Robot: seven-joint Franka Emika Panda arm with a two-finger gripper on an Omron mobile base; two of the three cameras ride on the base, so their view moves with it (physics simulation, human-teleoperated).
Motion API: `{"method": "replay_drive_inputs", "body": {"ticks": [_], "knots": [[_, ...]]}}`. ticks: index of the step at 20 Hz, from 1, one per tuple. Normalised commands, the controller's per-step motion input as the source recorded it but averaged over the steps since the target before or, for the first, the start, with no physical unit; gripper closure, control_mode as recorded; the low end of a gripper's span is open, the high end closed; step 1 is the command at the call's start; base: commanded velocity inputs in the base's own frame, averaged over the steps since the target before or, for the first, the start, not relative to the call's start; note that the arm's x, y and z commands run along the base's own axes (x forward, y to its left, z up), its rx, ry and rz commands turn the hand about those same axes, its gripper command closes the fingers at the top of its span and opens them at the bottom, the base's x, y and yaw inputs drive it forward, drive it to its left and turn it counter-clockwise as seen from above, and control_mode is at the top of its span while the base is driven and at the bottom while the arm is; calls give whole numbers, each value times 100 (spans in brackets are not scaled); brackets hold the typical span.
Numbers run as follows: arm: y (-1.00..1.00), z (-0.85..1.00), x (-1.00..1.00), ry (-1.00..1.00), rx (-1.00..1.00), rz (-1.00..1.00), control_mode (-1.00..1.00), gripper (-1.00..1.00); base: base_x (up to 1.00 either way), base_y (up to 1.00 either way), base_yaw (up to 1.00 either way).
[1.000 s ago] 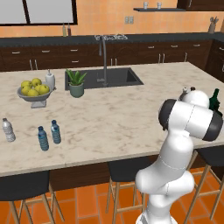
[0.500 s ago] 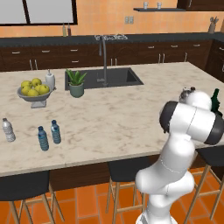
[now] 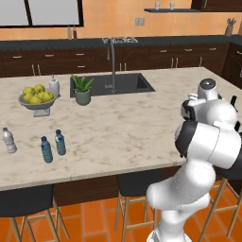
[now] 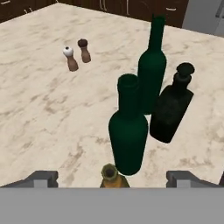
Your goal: Move the plastic bottles in the middle to the plastics group, and the glass bottles in the middle to the glass group.
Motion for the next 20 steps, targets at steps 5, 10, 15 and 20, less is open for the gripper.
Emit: {"method": "replay_drive_inputs", "body": {"ticks": [5, 10, 15, 20], "knots": [[64, 66, -49, 17, -13, 18, -100, -100, 0, 0, 0], [63, 21, -67, 12, -5, 41, -100, -100, 0, 0, 0], [92, 8, -52, 2, -13, 55, -100, -100, 0, 0, 0], [27, 3, -51, -19, 0, 29, -100, -100, 0, 0, 0]]}}
